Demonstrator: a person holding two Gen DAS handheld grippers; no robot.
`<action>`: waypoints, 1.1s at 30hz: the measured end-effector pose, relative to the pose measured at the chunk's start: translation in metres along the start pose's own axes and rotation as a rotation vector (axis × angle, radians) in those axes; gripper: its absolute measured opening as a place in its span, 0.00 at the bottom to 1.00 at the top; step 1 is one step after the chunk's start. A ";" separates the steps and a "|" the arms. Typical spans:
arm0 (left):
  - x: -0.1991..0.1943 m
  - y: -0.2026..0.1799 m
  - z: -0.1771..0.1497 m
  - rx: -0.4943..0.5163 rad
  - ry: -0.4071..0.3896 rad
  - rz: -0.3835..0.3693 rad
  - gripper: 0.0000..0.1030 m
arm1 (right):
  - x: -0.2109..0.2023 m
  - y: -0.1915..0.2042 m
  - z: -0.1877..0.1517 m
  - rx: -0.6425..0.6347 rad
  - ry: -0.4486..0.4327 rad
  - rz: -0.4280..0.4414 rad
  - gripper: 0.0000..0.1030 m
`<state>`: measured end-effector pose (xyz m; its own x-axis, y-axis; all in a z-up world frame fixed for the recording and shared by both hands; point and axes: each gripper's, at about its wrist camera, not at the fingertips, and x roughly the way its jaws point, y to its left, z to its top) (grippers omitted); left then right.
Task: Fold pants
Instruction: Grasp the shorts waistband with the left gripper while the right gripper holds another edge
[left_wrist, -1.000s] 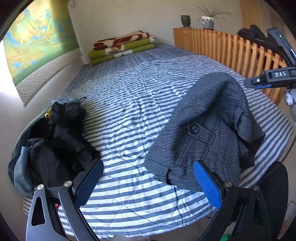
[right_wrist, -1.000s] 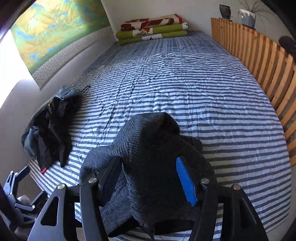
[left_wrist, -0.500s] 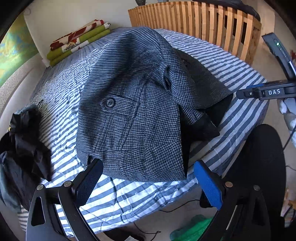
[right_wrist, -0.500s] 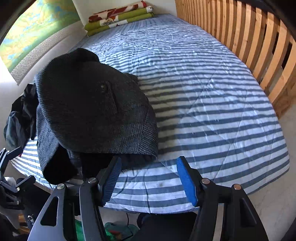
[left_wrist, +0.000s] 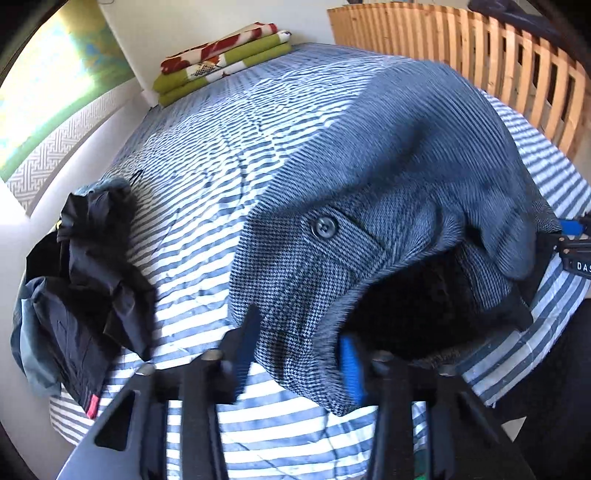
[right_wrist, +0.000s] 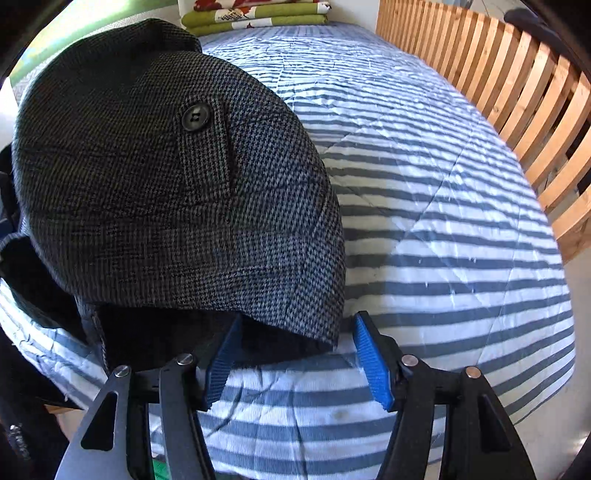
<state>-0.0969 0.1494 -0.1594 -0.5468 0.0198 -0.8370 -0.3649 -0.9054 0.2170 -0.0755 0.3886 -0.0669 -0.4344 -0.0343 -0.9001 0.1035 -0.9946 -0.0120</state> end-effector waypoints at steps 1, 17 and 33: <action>-0.001 0.009 0.001 -0.023 0.002 -0.036 0.24 | -0.002 0.000 0.003 0.012 -0.005 -0.007 0.22; -0.172 0.146 0.007 -0.367 -0.348 -0.237 0.06 | -0.239 0.026 0.036 0.022 -0.523 0.024 0.02; 0.052 0.121 0.022 -0.286 0.089 -0.067 0.09 | -0.037 0.075 0.097 0.004 -0.081 -0.100 0.02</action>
<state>-0.1859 0.0500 -0.1655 -0.4556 0.0578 -0.8883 -0.1639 -0.9863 0.0199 -0.1389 0.3057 0.0076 -0.5134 0.0574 -0.8562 0.0528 -0.9938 -0.0982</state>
